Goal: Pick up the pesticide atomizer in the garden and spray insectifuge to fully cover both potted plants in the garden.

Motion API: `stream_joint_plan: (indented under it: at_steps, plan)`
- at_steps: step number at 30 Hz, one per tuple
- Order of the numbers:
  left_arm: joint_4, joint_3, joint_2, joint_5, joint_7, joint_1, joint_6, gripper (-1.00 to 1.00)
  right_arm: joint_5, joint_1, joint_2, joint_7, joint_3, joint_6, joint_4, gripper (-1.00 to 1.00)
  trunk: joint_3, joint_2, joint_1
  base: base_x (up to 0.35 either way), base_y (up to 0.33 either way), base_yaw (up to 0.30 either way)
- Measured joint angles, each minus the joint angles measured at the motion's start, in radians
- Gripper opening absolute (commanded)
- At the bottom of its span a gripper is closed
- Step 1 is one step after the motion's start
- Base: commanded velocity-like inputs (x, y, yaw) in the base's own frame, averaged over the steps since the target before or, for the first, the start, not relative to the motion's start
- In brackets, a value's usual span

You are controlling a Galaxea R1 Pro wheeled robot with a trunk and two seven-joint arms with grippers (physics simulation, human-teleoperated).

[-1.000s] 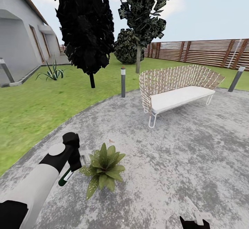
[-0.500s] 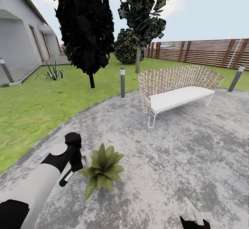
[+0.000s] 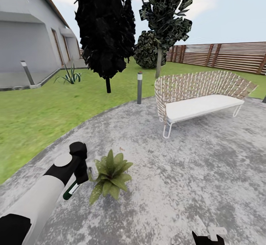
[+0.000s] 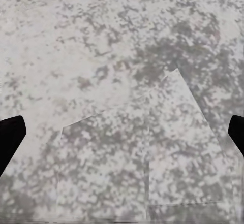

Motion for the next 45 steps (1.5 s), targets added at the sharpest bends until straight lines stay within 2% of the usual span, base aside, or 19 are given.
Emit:
stream_joint_plan:
  at_steps: [9, 11, 13, 15, 16, 18, 21, 26, 37, 45]
  plan:
    - [0.0, 0.005, -0.001, 0.0, 0.0, 0.003, 0.0, -1.0, 0.0, 0.0, 0.0, 0.0, 0.0, 0.0, 0.0, 1.0, 0.0, 0.0, 0.0, -0.092, -0.089, 0.277]
    - [0.001, 0.007, -0.005, 0.003, 0.0, 0.031, 0.001, -1.0, 0.0, 0.0, 0.001, 0.0, 0.0, 0.0, 0.0, 1.0, 0.0, 0.0, 0.0, -0.002, -0.003, 0.169]
    - [0.002, 0.008, -0.022, 0.004, 0.0, 0.06, 0.002, -1.0, 0.001, 0.0, 0.001, 0.0, 0.0, 0.0, 0.0, 1.0, 0.0, 0.0, 0.0, -0.001, -0.001, 0.061]
    - [0.008, 0.011, -0.055, 0.005, 0.0, 0.079, 0.006, -1.0, 0.001, 0.0, 0.001, 0.0, 0.0, 0.0, 0.0, 1.0, 0.0, 0.0, 0.0, 0.0, 0.0, 0.016]
    - [0.02, 0.011, -0.063, 0.004, 0.002, 0.082, 0.021, -1.0, 0.001, 0.0, 0.001, 0.001, 0.0, 0.0, 0.0, 1.0, 0.0, 0.0, 0.0, 0.0, 0.0, 0.006]
    - [0.039, 0.01, -0.069, 0.005, 0.047, 0.085, 0.063, -1.0, 0.001, 0.0, 0.001, 0.002, 0.0, 0.0, 0.0, 1.0, 0.0, 0.0, 0.0, 0.0, 0.0, 0.002]
    - [0.049, 0.013, -0.072, 0.014, 0.091, 0.09, 0.081, -1.0, 0.001, 0.0, 0.0, 0.001, 0.0, 0.0, 0.0, 1.0, 0.0, 0.0, 0.0, 0.0, 0.0, 0.0]
    - [0.047, 0.015, -0.072, 0.013, 0.102, 0.141, 0.083, -1.0, 0.001, 0.0, 0.0, 0.001, 0.0, 0.0, 0.0, 1.0, 0.0, 0.0, 0.0, 0.004, -0.001, 0.0]
    - [0.045, 0.023, -0.07, 0.014, 0.103, 0.146, 0.085, -1.0, 0.0, 0.0, 0.001, 0.001, 0.0, 0.0, 0.0, 1.0, 0.0, 0.0, -0.001, 0.205, -0.147, 0.049]
    - [0.046, 0.023, -0.07, 0.015, 0.103, 0.147, 0.085, -1.0, -0.001, 0.0, 0.0, 0.002, 0.0, 0.0, -0.002, 1.0, 0.0, 0.0, 0.0, 0.03, -0.031, 0.1]
